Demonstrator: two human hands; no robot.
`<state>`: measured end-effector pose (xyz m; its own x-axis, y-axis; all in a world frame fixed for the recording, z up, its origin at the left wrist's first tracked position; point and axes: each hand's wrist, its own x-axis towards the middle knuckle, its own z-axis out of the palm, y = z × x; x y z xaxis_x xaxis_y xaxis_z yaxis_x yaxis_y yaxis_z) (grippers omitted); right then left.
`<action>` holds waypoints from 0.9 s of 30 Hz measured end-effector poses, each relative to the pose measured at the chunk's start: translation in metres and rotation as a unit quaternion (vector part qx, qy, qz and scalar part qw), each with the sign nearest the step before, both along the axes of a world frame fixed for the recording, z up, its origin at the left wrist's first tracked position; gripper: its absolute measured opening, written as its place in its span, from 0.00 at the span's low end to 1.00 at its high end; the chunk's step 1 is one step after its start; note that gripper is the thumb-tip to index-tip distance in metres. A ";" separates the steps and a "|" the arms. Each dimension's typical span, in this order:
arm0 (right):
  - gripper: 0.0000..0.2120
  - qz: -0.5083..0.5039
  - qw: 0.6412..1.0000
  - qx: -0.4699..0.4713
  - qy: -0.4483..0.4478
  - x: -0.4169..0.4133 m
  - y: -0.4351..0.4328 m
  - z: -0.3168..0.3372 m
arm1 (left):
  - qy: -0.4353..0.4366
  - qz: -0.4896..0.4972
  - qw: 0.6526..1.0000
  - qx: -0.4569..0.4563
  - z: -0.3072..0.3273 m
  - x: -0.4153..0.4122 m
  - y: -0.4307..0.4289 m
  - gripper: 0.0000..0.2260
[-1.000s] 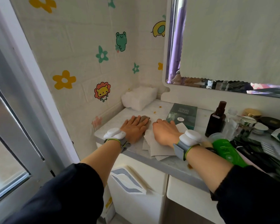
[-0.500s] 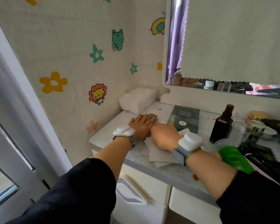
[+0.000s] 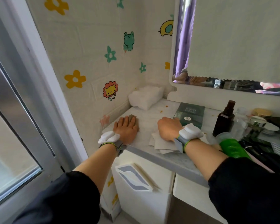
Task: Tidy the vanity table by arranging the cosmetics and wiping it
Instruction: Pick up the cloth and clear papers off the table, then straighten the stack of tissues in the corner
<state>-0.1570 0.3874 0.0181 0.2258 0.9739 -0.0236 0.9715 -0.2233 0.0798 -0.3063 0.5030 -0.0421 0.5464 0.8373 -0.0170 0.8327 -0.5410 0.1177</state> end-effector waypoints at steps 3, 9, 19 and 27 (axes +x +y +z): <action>0.11 -0.001 1.000 -0.002 -0.003 -0.001 0.001 -0.001 | 0.013 -0.059 0.998 0.004 -0.003 0.009 -0.015 0.24; 0.12 -0.007 1.000 -0.004 -0.003 -0.003 0.001 0.003 | 0.088 -0.165 0.980 0.070 -0.015 0.014 -0.017 0.28; 0.13 -0.004 1.000 -0.002 -0.019 0.008 0.019 0.012 | -0.009 -0.005 1.000 -0.029 0.009 0.036 0.015 0.24; 0.09 -0.052 0.995 0.048 0.064 0.019 0.053 0.025 | -0.227 -0.044 0.969 -0.091 0.029 0.057 0.031 0.17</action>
<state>-0.1375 0.4402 0.0431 0.3263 0.9447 0.0325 0.9436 -0.3236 -0.0696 -0.2488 0.5339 -0.0130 0.6013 0.7929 0.0988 0.6248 -0.5437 0.5604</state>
